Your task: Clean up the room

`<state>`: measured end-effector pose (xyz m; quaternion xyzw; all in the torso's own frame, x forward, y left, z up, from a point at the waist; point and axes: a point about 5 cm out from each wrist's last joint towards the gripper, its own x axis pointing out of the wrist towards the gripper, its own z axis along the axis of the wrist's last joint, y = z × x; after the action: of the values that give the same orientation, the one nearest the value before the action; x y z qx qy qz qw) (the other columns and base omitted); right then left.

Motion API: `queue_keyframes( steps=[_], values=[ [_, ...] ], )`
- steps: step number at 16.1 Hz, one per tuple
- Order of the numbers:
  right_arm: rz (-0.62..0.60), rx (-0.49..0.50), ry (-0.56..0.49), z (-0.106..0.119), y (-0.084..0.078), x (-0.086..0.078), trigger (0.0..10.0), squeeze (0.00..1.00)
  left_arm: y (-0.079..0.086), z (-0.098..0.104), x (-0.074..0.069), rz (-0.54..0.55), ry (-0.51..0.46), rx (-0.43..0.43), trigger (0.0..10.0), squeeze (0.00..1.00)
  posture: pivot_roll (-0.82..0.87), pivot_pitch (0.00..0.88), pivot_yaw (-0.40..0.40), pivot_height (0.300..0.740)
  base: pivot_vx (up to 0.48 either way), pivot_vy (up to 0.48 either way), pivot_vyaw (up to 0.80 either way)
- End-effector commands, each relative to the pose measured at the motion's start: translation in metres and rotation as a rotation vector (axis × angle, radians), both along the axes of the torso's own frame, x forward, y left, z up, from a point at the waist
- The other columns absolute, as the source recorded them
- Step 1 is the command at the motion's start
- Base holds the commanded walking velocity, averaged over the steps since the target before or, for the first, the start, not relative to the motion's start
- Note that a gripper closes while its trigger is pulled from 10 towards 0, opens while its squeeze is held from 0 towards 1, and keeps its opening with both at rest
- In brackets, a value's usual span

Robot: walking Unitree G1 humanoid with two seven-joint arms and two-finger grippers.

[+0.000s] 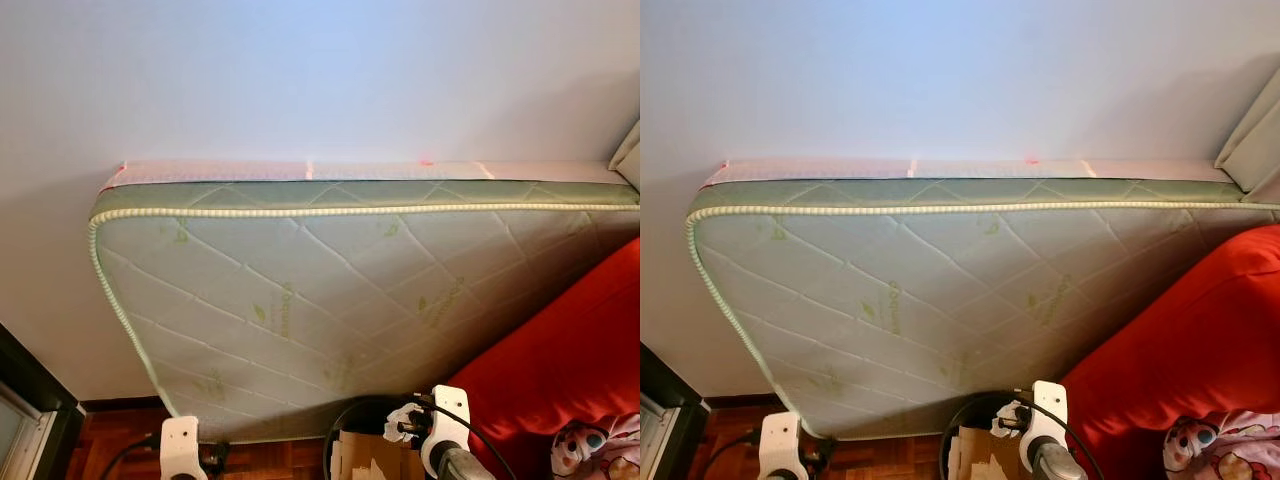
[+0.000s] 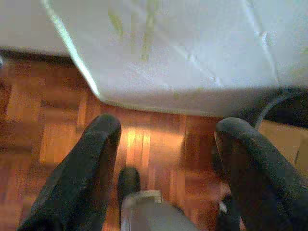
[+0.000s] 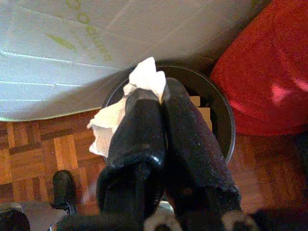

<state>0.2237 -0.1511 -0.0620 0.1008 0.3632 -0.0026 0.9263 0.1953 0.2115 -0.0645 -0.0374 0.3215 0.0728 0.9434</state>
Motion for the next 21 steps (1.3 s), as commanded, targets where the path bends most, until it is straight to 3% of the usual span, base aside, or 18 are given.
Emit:
queue_keyframes(
  steps=[1,5,11,15,20,21],
  values=[
    [-0.007,0.006,-0.031,0.005,-0.001,0.007,10.0,0.0,-0.004,0.001,-0.001,-0.021,-0.025,0.007,10.0,0.0,0.11,0.0,-0.123,0.711,0.0,0.0,0.0],
    [0.002,0.013,-0.103,0.011,0.002,0.014,10.0,0.0,-0.003,0.006,0.002,-0.043,-0.103,0.022,10.0,0.0,0.09,0.0,-0.116,0.701,0.0,0.0,0.0],
    [-0.002,0.019,-0.193,0.019,0.0,0.019,10.0,0.0,-0.004,0.008,-0.001,-0.04,-0.141,0.032,10.0,0.0,0.1,0.0,-0.117,0.701,0.0,0.0,0.0],
    [-0.022,0.017,-0.259,0.024,-0.004,0.021,10.0,0.0,-0.004,0.008,-0.003,-0.067,-0.154,0.04,10.0,0.0,0.09,0.0,-0.108,0.671,0.0,0.0,0.0],
    [-0.02,0.019,-0.273,0.025,-0.001,0.022,10.0,0.0,-0.005,0.012,-0.002,-0.116,-0.196,0.073,10.0,0.0,0.1,0.0,-0.104,0.671,0.0,0.0,0.0],
    [-0.02,0.02,-0.275,0.026,0.0,0.022,10.0,0.0,-0.001,0.053,0.034,-0.273,-0.445,0.468,10.0,0.0,0.1,0.0,-0.106,0.671,0.0,0.0,0.0]
  ],
)
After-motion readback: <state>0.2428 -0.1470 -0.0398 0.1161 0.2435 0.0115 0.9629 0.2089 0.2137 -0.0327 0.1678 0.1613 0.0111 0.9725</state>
